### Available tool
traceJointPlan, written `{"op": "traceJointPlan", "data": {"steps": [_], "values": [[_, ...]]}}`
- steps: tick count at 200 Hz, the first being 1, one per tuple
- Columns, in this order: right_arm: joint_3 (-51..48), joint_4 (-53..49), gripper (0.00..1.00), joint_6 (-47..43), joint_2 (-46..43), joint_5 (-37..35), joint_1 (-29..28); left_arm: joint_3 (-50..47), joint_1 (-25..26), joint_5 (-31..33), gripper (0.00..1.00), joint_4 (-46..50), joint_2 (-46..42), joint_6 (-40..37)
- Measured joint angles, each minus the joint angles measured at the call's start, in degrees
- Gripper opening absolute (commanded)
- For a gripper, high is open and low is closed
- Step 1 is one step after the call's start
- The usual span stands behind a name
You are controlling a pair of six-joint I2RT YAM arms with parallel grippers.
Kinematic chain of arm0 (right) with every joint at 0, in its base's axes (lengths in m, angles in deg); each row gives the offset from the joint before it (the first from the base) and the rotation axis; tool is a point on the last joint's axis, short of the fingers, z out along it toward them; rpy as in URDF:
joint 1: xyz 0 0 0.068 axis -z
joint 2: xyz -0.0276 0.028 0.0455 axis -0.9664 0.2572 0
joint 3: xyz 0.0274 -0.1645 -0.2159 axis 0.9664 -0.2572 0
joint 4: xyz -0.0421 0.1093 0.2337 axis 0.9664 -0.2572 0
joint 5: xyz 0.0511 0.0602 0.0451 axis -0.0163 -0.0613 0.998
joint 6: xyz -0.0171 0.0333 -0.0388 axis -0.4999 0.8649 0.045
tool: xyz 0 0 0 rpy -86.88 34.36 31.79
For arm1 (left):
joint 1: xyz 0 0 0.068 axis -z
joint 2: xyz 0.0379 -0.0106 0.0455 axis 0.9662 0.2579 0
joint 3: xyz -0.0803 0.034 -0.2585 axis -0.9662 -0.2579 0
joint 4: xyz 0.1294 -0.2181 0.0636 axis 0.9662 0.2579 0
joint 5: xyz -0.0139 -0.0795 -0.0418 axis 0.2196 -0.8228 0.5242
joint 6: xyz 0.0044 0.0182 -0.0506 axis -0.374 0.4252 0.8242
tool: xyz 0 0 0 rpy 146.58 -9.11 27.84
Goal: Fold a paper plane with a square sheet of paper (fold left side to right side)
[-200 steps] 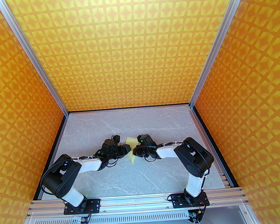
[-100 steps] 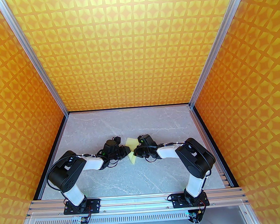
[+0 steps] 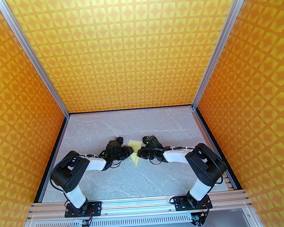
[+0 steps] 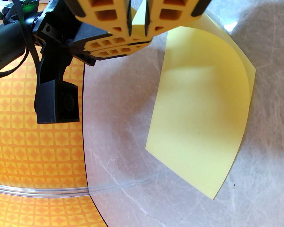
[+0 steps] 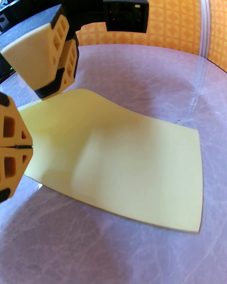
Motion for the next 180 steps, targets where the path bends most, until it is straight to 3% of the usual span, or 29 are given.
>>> {"op": "traceJointPlan", "data": {"steps": [60,180], "values": [[-3.7,8.1,0.18,4.7,-0.5,1.8,1.2,0.0,0.0,0.0,0.17,-0.2,0.6,0.0],[-5.3,16.1,0.18,8.5,-0.2,4.6,1.2,0.0,0.0,0.0,0.17,-0.6,1.3,0.2]]}}
